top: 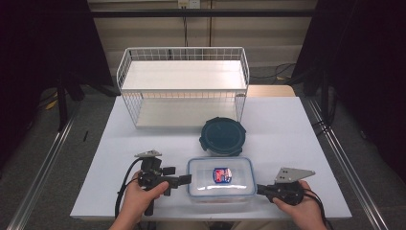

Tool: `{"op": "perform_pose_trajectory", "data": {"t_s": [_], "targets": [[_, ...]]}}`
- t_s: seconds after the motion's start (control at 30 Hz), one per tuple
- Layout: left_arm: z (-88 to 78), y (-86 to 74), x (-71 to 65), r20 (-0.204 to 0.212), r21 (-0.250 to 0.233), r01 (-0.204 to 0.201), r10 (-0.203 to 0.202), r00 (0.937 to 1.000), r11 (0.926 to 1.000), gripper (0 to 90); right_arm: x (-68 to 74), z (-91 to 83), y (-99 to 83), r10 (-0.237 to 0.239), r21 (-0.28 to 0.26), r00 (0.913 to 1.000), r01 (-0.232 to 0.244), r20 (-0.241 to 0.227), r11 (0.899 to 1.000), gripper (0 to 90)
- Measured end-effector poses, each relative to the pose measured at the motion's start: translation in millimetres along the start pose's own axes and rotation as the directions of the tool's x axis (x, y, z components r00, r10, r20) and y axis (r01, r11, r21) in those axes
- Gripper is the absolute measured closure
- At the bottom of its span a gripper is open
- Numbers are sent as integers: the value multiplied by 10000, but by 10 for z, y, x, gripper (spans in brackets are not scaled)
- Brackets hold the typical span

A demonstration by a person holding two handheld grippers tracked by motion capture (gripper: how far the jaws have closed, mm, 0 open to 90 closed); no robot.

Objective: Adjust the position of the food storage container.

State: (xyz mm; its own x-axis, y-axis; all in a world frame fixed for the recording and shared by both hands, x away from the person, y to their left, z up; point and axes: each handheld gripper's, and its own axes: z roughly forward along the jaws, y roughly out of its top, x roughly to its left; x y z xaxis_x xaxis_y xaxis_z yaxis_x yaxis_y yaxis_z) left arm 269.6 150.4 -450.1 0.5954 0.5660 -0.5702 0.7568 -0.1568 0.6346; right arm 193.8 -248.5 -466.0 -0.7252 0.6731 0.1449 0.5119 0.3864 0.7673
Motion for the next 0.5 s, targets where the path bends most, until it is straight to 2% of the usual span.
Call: {"op": "perform_pose_trajectory", "data": {"t_s": [0.03, 0.17, 0.2, 0.3, 0.33, 0.37, 0.4, 0.43, 0.47, 0.5], "targets": [[2, -3, 1, -4, -14, 2, -2, 10000, 10000, 80, -2, -2, 0, 8, 0, 10000, -8, 31, 10000, 879], [-11, -3, 0, 128, -49, 63, -62, 9999, 10000, 85, -88, -94, -33, 526, -442, 9978, -509, 397, 9977, 811], [-12, -4, 7, 95, -86, 93, -93, 9999, 9999, 87, -111, -122, -40, 680, -612, 9961, -645, 567, 9960, 797], [-3, -8, 5, 166, -118, 198, -196, 9997, 9997, 90, -158, -196, -39, 1307, -1147, 9893, -1226, 652, 9858, 702], [-3, -8, 5, 166, -118, 198, -196, 9997, 9997, 93, -158, -196, -39, 1307, -1147, 9893, -1226, 652, 9858, 702], [-4, -11, 3, 74, -171, 144, -142, 9999, 9998, 93, -168, -214, -31, 1480, -1332, 9864, -1376, 718, 9815, 662], [-1, -15, -11, 107, -244, 189, -187, 9998, 9995, 104, -177, -238, -7, 1813, -1702, 9798, -1651, 845, 9715, 586], [-1, -15, -11, 107, -244, 189, -187, 9998, 9995, 108, -177, -238, -7, 1813, -1702, 9798, -1651, 845, 9715, 586], [2, -19, -17, 109, -276, 209, -206, 9997, 9994, 108, -179, -243, -2, 1956, -1841, 9768, -1773, 867, 9668, 565], [11, -26, -22, 235, -335, 320, -312, 9992, 9989, 111, -197, -242, 5, 2550, -2259, 9647, -2345, 659, 9455, 484]]}}
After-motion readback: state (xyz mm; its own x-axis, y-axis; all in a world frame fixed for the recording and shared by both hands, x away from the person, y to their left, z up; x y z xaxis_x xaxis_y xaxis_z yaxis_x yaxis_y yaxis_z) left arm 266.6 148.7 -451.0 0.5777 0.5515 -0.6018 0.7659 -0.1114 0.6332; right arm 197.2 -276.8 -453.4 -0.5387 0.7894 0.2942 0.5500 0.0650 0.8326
